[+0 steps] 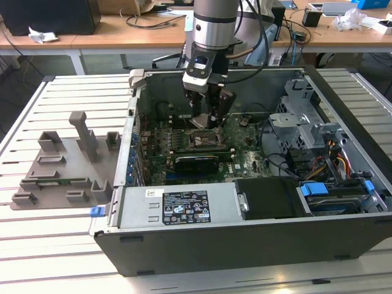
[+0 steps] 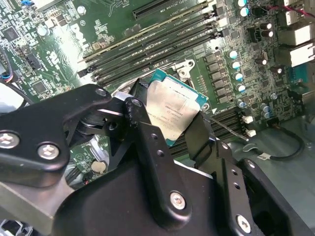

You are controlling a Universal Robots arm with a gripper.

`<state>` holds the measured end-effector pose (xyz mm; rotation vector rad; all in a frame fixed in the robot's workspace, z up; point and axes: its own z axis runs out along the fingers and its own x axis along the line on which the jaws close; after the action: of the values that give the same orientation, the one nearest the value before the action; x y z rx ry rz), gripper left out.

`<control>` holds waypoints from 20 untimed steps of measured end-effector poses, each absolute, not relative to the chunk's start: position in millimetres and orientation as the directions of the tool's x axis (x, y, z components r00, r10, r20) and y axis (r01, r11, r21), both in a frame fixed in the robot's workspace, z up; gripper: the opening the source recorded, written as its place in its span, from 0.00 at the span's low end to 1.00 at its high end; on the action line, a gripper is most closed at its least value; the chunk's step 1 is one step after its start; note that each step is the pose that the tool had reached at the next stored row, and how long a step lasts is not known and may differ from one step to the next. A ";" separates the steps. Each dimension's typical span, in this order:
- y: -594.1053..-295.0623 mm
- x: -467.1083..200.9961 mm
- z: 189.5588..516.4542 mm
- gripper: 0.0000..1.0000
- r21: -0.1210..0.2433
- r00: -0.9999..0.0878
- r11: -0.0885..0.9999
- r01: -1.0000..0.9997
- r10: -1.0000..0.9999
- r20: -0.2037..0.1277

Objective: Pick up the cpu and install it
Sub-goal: 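Place the cpu into insertion slot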

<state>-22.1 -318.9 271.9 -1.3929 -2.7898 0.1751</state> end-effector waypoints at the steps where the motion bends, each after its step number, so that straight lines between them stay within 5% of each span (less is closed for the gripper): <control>1: -318.9 -22.1 271.8 0.54 -0.108 -0.596 0.589 0.801 0.803 -0.033; 20: -318.9 -22.1 271.0 0.54 -0.108 -0.503 0.497 0.861 0.864 -0.033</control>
<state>-22.1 -318.9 271.0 -1.5531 -2.6964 0.1727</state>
